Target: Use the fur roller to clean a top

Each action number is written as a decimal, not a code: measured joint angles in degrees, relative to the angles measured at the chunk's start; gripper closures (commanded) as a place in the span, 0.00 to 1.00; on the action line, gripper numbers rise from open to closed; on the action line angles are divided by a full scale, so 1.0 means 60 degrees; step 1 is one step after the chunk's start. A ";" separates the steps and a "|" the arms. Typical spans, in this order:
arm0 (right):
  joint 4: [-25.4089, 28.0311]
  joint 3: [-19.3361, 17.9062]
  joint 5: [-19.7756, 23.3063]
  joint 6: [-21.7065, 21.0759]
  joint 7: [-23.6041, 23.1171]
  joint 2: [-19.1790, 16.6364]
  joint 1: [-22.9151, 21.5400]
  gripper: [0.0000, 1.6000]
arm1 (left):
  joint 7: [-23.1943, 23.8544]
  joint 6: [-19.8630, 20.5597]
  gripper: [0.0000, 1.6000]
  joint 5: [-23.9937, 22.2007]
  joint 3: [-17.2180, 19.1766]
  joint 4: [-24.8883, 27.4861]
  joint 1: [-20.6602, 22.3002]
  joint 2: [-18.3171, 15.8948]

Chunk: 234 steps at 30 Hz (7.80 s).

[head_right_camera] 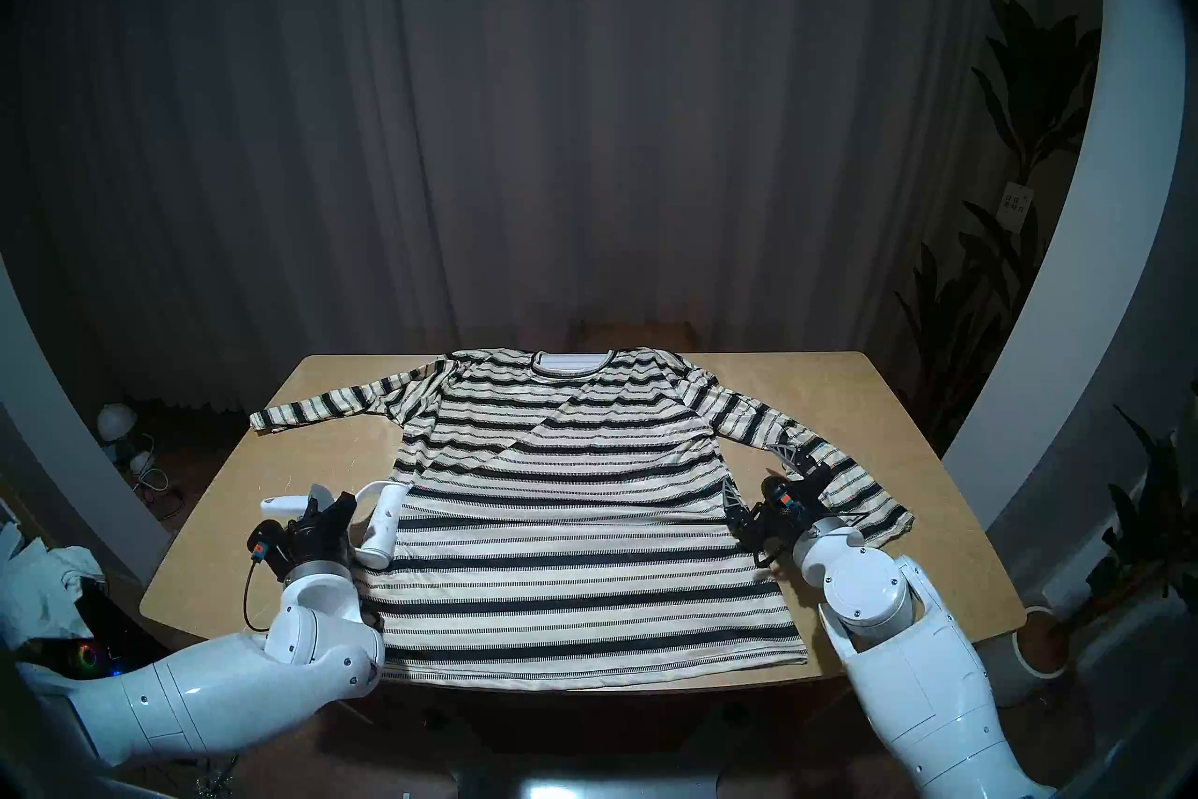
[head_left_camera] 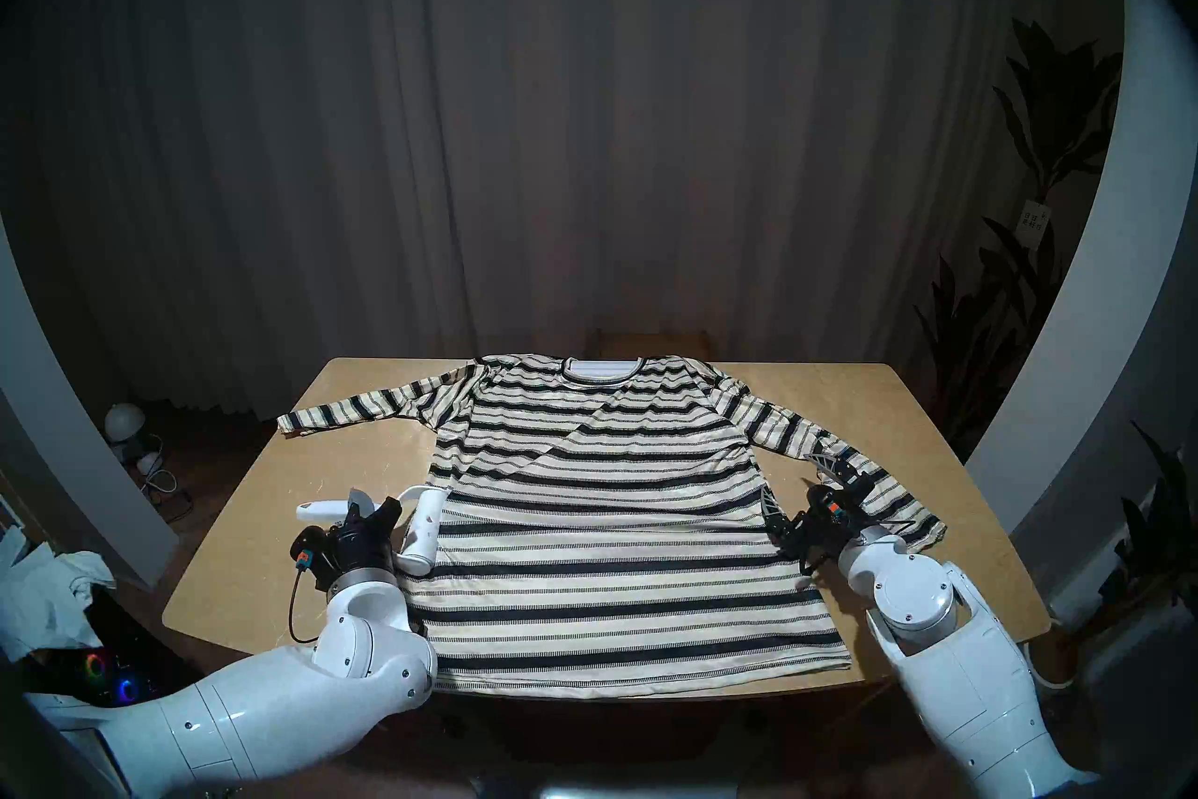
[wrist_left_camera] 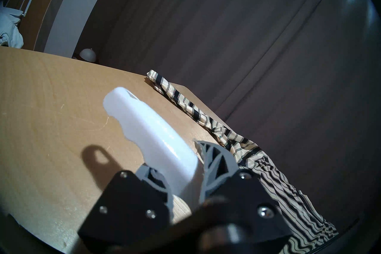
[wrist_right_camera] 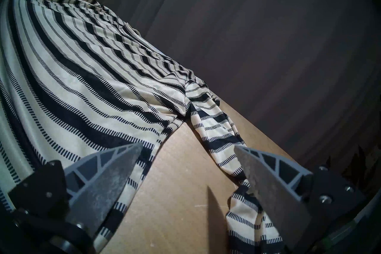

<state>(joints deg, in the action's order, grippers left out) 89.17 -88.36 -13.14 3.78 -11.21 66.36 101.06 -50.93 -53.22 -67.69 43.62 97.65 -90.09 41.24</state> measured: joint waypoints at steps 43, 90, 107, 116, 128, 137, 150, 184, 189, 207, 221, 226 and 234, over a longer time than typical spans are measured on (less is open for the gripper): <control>-0.0079 0.0103 0.0125 0.0055 0.0047 -0.0150 -0.0057 0.00 | 0.0250 -0.0298 1.00 -0.0836 0.0497 0.0091 -0.0332 -0.1067; -0.0177 0.0153 0.0244 0.0053 0.0307 -0.0110 -0.0089 0.00 | 0.2684 -0.0244 1.00 -0.5078 0.2767 0.1096 -0.1564 -0.2344; -0.0061 0.0260 0.0250 0.0025 0.0527 0.0111 -0.0007 0.00 | 0.4848 -0.0084 1.00 -0.6702 0.3630 0.1163 -0.1571 -0.1982; 0.0416 0.0189 0.0413 -0.0202 0.0585 0.0284 0.0419 0.00 | 0.6114 0.0563 1.00 -0.7552 0.3962 0.0764 -0.1753 -0.1828; 0.1492 -0.0356 0.1283 -0.0437 0.0984 0.0772 0.0669 0.00 | 0.7332 0.1404 1.00 -0.8630 0.4408 0.0105 -0.1884 -0.1493; 0.2257 -0.0353 0.1946 -0.0680 0.1197 0.1298 0.0449 0.00 | 0.8148 0.2051 1.00 -0.9261 0.4744 -0.0094 -0.1837 -0.1198; 0.2617 0.0101 0.2649 -0.1592 0.1557 0.2030 0.0412 0.00 | 0.9547 0.3270 1.00 -1.0441 0.5240 -0.1028 -0.1803 -0.0495; 0.3212 0.0801 0.2971 -0.3560 0.2821 0.2782 0.0314 0.00 | 1.3716 0.8619 1.00 -1.3441 0.6244 -0.3904 -0.1512 0.1431; 0.3359 0.0858 0.2868 -0.3877 0.3087 0.2861 0.0332 0.00 | 1.4068 0.9355 1.00 -1.3371 0.6025 -0.4247 -0.1433 0.1315; 0.3721 0.0860 0.2663 -0.4910 0.3963 0.3161 0.0410 0.00 | 1.4513 1.2441 1.00 -1.2590 0.5224 -0.5303 -0.0891 0.0071; 0.3817 0.0838 0.2639 -0.5169 0.4223 0.3232 0.0420 0.00 | 1.2781 1.2107 1.00 -1.3239 0.5176 -0.5734 -0.0237 0.0366; 0.3822 0.0797 0.2647 -0.5148 0.4250 0.3236 0.0422 0.00 | 1.2196 1.1559 1.00 -1.3529 0.5302 -0.5370 -0.0305 0.0385; 0.3807 0.0669 0.2810 -0.5118 0.4246 0.3239 0.0434 0.00 | 1.1600 1.0533 1.00 -1.4009 0.5639 -0.4228 -0.1027 0.0231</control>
<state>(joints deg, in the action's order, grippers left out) 112.01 -84.35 3.72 -26.93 14.27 85.80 103.66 18.66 9.98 -151.75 77.45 72.29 -96.25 42.63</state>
